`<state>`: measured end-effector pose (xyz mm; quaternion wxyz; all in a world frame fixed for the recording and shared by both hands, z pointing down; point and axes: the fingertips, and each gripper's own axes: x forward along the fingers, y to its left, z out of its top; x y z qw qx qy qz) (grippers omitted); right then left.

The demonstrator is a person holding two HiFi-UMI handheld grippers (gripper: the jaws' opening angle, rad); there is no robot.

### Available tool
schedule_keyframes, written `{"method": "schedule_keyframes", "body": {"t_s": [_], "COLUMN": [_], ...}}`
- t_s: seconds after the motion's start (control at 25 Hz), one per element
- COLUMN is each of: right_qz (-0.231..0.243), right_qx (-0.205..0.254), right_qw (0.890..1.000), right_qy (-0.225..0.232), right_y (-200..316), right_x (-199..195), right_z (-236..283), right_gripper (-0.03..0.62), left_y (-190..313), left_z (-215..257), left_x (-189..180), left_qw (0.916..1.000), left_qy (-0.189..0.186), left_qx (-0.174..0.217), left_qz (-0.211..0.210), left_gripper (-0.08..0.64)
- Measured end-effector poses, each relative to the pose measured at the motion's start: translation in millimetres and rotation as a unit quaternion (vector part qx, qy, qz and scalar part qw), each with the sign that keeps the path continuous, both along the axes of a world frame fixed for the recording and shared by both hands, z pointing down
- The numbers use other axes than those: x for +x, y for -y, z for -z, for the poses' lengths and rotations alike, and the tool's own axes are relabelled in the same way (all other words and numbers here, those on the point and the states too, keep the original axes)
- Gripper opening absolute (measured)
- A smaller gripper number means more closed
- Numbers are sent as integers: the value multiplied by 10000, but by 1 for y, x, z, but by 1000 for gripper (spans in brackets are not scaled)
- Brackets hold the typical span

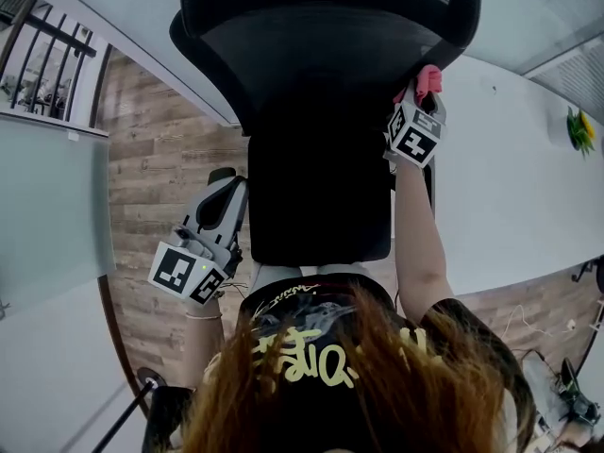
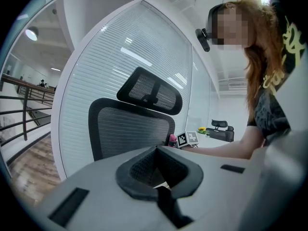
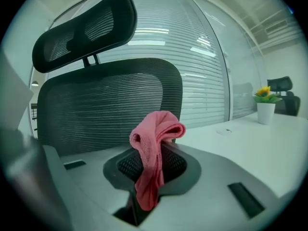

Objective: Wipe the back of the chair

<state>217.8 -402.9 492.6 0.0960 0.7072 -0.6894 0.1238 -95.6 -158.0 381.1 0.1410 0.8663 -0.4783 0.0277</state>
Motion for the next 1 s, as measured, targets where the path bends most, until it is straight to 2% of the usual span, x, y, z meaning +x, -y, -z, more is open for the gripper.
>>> {"method": "schedule_keyframes", "body": {"t_s": [0.12, 0.32, 0.68, 1.0], "right_qz": [18, 203, 818, 1115], "right_qx": [149, 217, 259, 327], "right_qw": [9999, 9996, 9963, 9932], "right_qy": [32, 23, 28, 121], "right_y": [0, -4, -9, -14], "right_x": [-8, -44, -130, -199], "right_z": [1, 6, 9, 13], "right_gripper": [66, 66, 66, 67], "left_y": [-2, -5, -2, -6], "left_z": [-2, 0, -1, -5], "left_x": [-9, -26, -53, -95], "left_qw": [10000, 10000, 10000, 9997], "left_qy": [7, -15, -38, -34], "left_qx": [-54, -74, -80, -132], "left_qz": [62, 55, 35, 199], "left_gripper": [-6, -6, -8, -6]}}
